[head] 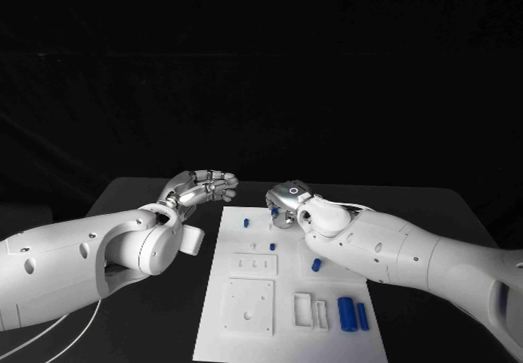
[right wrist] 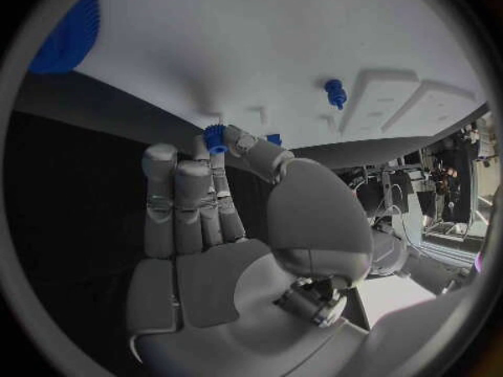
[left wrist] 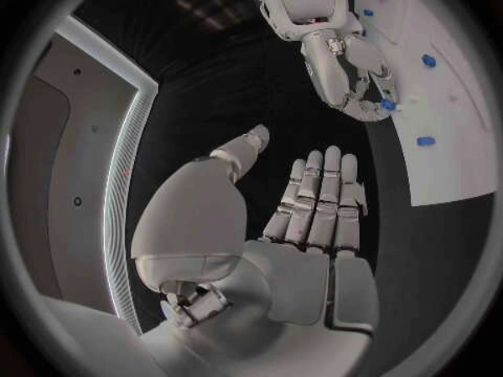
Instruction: Assemble the parts on the task board
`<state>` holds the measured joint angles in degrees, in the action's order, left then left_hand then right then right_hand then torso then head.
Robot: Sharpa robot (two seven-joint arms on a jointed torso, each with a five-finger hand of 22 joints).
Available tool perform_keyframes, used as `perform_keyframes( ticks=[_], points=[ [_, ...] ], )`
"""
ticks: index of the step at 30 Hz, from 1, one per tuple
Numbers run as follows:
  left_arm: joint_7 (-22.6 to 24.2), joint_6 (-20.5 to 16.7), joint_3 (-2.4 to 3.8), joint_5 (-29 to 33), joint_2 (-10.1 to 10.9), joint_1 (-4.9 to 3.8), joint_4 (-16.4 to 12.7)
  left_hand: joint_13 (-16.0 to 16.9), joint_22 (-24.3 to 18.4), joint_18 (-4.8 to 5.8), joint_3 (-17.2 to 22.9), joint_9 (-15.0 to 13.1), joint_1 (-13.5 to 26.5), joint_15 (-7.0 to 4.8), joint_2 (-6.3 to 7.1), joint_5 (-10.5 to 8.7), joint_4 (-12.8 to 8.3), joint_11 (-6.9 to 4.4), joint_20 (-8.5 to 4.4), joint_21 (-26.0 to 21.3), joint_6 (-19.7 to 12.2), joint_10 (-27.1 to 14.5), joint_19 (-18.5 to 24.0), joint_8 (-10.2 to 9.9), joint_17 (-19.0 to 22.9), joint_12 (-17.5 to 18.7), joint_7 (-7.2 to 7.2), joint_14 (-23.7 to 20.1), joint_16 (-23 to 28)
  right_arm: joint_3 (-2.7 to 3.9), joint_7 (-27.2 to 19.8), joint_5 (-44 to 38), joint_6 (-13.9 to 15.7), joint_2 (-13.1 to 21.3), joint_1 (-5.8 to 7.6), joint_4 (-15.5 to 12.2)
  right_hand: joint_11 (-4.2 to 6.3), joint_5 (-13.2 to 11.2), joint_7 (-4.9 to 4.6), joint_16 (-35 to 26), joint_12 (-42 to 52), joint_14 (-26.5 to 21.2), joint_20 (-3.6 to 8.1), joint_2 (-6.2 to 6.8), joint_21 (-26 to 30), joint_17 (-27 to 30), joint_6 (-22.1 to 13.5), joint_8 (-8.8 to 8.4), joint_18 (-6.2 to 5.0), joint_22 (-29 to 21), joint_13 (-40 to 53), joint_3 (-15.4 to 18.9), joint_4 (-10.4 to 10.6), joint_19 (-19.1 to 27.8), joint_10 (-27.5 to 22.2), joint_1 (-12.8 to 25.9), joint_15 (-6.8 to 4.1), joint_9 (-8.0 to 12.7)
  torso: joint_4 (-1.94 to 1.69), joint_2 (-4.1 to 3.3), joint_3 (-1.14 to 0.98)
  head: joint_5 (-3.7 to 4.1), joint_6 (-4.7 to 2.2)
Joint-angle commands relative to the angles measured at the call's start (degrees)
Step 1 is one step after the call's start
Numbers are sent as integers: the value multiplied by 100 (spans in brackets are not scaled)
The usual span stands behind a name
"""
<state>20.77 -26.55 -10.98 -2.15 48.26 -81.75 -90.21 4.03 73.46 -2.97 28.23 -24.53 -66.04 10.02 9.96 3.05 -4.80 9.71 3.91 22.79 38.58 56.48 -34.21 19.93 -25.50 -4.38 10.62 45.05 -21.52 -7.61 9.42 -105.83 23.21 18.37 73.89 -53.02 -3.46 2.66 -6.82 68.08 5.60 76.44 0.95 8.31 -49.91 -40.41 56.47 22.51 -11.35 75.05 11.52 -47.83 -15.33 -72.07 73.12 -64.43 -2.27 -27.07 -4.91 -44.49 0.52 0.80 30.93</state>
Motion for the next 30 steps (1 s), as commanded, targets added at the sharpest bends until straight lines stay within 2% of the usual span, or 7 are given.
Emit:
perform_keyframes(
  ticks=[1, 4, 10, 14, 30],
  points=[
    [36, 38, 7, -33, -4, -14, -14, -6, 10, -64, -4, 7, 52, 10, 2, 6, -31, -14, 45, -26, 41, 33, -12, -36, 8, 29, 97, -39, 29, -4, -44, 88, -185, -14, -8, 14, 14, 16, -31, 35, -34, -160, 143, 82, -25, 14, -26, -32, -365, 95, 244, 35, 64, -105, 21, 63, -90, 12, 1, 0, 0, 0, -1],
    [37, 35, 7, -33, -2, -16, -13, -6, 10, -64, -3, 8, 54, 10, 4, 6, -32, -14, 45, -26, 41, 32, -11, -36, 8, 30, 98, -39, 30, -5, -50, 141, -182, -25, -8, 31, -18, 14, -63, 43, -99, -160, 131, 205, -34, 30, -106, -88, -365, 92, 240, 217, 128, -112, -68, 230, -58, 30, 1, -3, -1, -5, 0],
    [35, 38, 7, -33, -4, -18, -16, -7, 11, -64, -2, 9, 57, 10, 5, 6, -35, -14, 45, -26, 40, 32, -11, -37, 8, 31, 98, -39, 32, -5, -58, 192, -204, -28, -8, 32, -78, 13, -113, 59, -184, -162, 138, 283, -22, 55, -225, -168, -365, 79, 216, 415, 171, -101, -217, 282, 0, 61, 0, -1, 5, -6, -3],
    [35, 38, 7, -33, -2, -20, -13, -7, 12, -64, 0, 9, 59, 11, 6, 6, -36, -14, 45, -27, 40, 32, -11, -38, 8, 32, 98, -39, 33, -6, -68, 213, -221, -38, -8, 32, -96, 12, -129, 66, -192, -167, 139, 320, -17, 68, -261, -193, -365, 76, 206, 502, 177, -95, -270, 284, 17, 70, 1, -4, 2, -6, -1],
    [35, 38, 7, -35, 3, -27, -14, -6, 14, -65, 7, 10, 64, 11, 5, 6, -42, -14, 46, -27, 40, 32, -11, -39, 8, 34, 98, -39, 36, -7, -26, 203, -223, -20, -10, 31, -111, 16, -139, 83, -172, -178, 140, 266, -2, 102, -280, -215, -365, 70, 196, 561, 163, -79, -324, 160, 33, 81, 5, -7, 2, -8, 6]
  ],
)
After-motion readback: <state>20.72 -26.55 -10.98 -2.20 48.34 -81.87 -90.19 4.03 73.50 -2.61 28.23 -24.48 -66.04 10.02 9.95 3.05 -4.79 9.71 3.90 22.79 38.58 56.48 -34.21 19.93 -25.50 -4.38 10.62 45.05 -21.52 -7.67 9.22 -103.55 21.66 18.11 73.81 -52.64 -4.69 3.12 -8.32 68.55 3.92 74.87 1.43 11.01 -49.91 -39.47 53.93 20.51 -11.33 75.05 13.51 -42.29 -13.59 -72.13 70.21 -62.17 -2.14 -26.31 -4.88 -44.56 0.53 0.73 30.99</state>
